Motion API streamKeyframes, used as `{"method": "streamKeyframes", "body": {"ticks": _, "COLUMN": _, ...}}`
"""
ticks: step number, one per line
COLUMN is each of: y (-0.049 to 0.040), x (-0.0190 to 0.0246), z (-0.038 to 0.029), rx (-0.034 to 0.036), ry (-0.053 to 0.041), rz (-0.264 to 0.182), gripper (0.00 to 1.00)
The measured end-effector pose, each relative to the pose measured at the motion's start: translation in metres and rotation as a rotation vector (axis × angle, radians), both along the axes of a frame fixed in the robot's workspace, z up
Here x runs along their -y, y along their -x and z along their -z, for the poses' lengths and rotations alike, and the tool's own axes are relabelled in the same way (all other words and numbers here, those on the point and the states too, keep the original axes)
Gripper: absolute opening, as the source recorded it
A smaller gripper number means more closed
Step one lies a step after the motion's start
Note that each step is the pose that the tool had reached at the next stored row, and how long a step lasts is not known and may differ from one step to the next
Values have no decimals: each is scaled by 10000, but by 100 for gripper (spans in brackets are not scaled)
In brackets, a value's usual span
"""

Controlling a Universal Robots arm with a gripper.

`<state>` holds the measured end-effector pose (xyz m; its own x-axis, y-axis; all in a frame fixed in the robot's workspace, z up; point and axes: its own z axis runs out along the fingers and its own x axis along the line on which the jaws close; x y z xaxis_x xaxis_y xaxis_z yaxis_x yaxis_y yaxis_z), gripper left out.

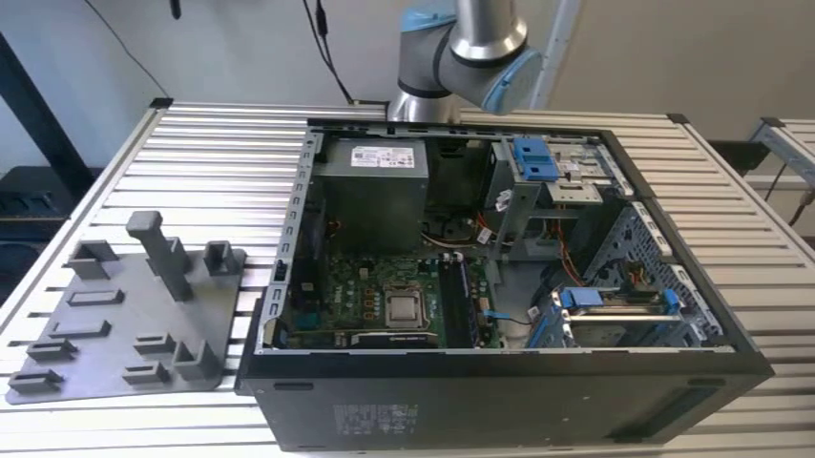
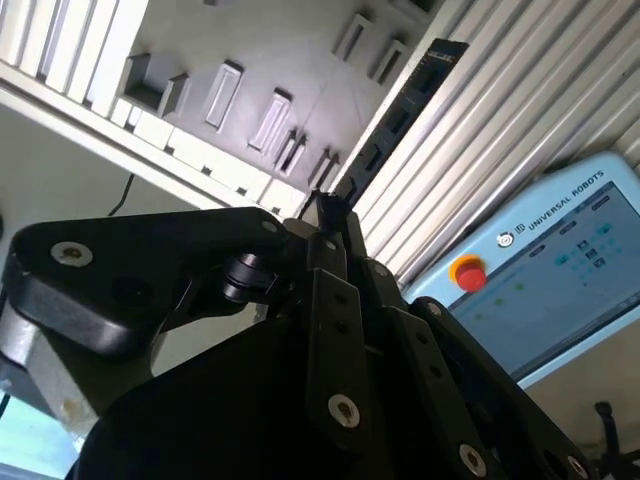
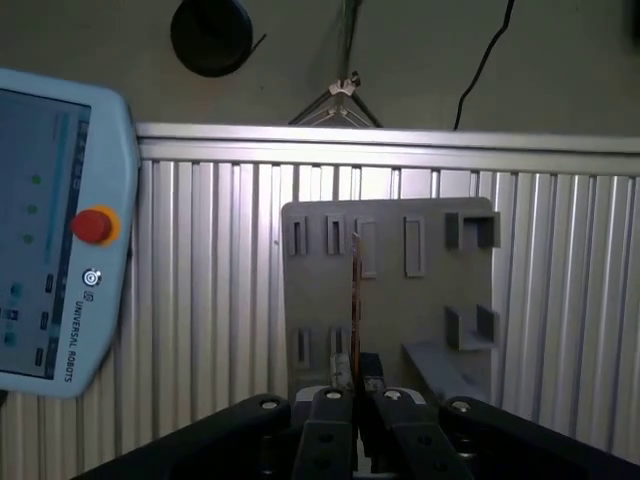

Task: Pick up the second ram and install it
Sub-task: 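Pick up the second ram and move it above second insertion slot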

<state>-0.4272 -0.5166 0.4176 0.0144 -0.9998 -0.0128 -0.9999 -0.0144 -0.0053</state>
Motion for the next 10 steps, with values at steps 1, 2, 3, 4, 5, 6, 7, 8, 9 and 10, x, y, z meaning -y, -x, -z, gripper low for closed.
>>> {"method": "streamKeyframes", "body": {"ticks": 1, "y": 0, "x": 0, "z": -13, "rx": 2, "ry": -2, "rz": 0, "gripper": 14}}
{"method": "streamKeyframes", "body": {"ticks": 2, "y": 0, "x": 0, "z": -13, "rx": 2, "ry": -1, "rz": -1, "gripper": 14}}
{"method": "streamKeyframes", "body": {"ticks": 3, "y": 0, "x": 0, "z": -13, "rx": 3, "ry": -2, "rz": -1, "gripper": 14}}
{"method": "streamKeyframes", "body": {"ticks": 4, "y": 0, "x": 0, "z": -14, "rx": 3, "ry": -3, "rz": -1, "gripper": 14}}
{"method": "streamKeyframes", "body": {"ticks": 5, "y": 0, "x": 0, "z": -15, "rx": 2, "ry": -1, "rz": -1, "gripper": 14}}
{"method": "streamKeyframes", "body": {"ticks": 6, "y": 0, "x": 0, "z": -16, "rx": 1, "ry": -1, "rz": 0, "gripper": 14}}
{"method": "streamKeyframes", "body": {"ticks": 7, "y": 0, "x": 0, "z": -17, "rx": 1, "ry": -1, "rz": -1, "gripper": 14}}
{"method": "streamKeyframes", "body": {"ticks": 8, "y": 0, "x": 0, "z": -17, "rx": 1, "ry": -1, "rz": 0, "gripper": 14}}
{"method": "streamKeyframes", "body": {"ticks": 9, "y": 0, "x": 0, "z": -18, "rx": 1, "ry": -1, "rz": -1, "gripper": 14}}
{"method": "streamKeyframes", "body": {"ticks": 10, "y": -1, "x": 0, "z": -18, "rx": 1, "ry": -1, "rz": -1, "gripper": 14}}
